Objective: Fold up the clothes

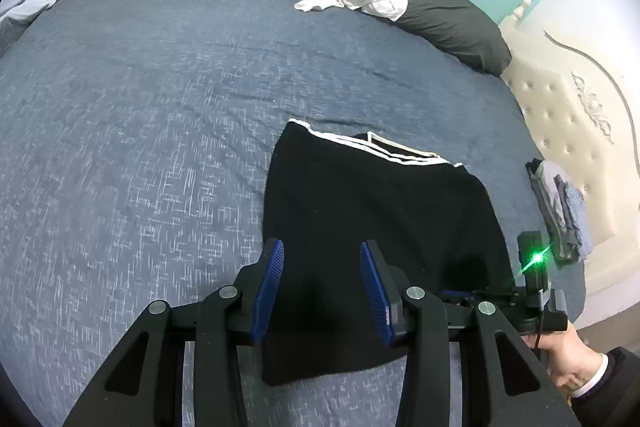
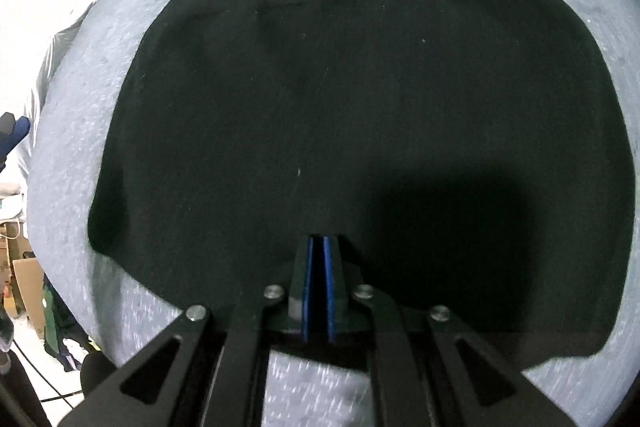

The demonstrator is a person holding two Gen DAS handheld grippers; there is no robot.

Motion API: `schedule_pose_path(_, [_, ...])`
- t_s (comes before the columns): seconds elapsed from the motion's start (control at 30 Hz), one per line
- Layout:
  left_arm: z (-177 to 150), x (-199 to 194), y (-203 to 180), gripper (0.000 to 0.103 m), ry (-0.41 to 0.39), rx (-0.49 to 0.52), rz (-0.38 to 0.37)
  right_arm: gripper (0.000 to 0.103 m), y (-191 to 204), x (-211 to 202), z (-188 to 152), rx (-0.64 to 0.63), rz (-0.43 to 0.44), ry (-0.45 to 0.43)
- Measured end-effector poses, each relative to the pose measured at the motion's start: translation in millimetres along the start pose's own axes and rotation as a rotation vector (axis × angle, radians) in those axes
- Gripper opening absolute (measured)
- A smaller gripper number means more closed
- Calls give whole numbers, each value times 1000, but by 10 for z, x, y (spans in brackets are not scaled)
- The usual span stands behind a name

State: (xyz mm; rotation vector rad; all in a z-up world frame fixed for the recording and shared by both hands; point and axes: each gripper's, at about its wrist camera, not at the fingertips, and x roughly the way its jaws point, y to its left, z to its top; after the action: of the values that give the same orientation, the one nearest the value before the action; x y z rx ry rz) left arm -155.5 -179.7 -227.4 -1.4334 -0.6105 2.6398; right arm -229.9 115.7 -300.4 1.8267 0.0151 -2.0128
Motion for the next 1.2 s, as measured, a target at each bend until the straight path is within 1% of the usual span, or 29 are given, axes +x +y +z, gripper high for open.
schedule_pose_path(0.1, [-26,-91,-18,44,-9,7,3,4,9,-61,-127,5,3,-1])
schedule_pose_path(0.23, [-35,-162,-12,45,-15,5,6,4,-11,-61,-171,13,12,-2])
schedule_pose_path(0.6, [-83,-169,-24,45,-10,2,4,4,-32,-85,-295,21,37,-7])
schedule_pose_path(0.67, [-89,-168,-23,45,-8,-1,4,4,33,-17,-293,-10,16,13])
schedule_pose_path(0.77, [-95,-178,-30,46,-6,7,8,3,-43,111,-263,10,16,24])
schedule_pose_path(0.83, [-94,-188,-32,46,-4,10,12,2,-57,172,-250,9,15,14])
schedule_pose_path(0.9, [-88,-201,-24,46,-6,8,13,2,-55,176,-236,4,10,9])
schedule_pose_path(1.0, [-87,-229,-21,46,-14,7,10,2,-86,63,-196,34,27,20])
schedule_pose_path(1.1, [-100,-218,-9,46,-10,4,9,2,-75,-3,-224,15,26,24])
schedule_pose_path(1.2, [-113,-209,6,46,-4,-5,4,2,-105,89,-250,19,23,35])
